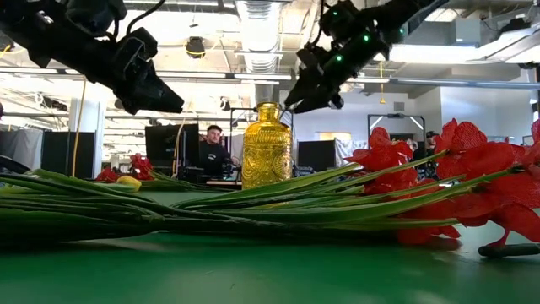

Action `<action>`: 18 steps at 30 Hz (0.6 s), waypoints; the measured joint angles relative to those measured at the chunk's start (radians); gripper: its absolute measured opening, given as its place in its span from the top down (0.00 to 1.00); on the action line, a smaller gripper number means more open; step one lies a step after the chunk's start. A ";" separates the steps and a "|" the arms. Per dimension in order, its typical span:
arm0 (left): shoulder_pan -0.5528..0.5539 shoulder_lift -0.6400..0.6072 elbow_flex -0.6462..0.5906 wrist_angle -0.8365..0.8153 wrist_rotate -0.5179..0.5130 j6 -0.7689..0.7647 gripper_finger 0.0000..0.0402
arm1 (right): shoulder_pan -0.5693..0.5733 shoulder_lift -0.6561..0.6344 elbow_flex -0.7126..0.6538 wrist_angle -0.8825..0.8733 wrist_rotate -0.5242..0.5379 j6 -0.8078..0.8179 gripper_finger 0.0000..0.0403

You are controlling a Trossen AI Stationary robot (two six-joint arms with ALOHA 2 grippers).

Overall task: Sort flowers into vase by color
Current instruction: Put the bottom right yellow flower into the top transparent vase

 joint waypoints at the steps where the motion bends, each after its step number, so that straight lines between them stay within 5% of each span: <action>1: 0.000 0.000 0.000 -0.006 0.000 -0.010 0.61 | 0.000 0.000 0.020 -0.045 0.000 -0.010 0.42; 5: 0.000 0.000 0.019 -0.092 0.000 -0.079 0.61 | 0.000 0.000 0.085 -0.209 0.000 -0.018 0.42; 9: 0.000 0.001 0.137 -0.378 -0.015 -0.152 0.61 | 0.007 -0.001 0.123 -0.350 0.001 -0.019 0.42; 18: 0.000 0.027 0.263 -0.784 -0.161 -0.394 0.61 | 0.092 -0.001 0.123 -0.493 0.004 -0.018 0.42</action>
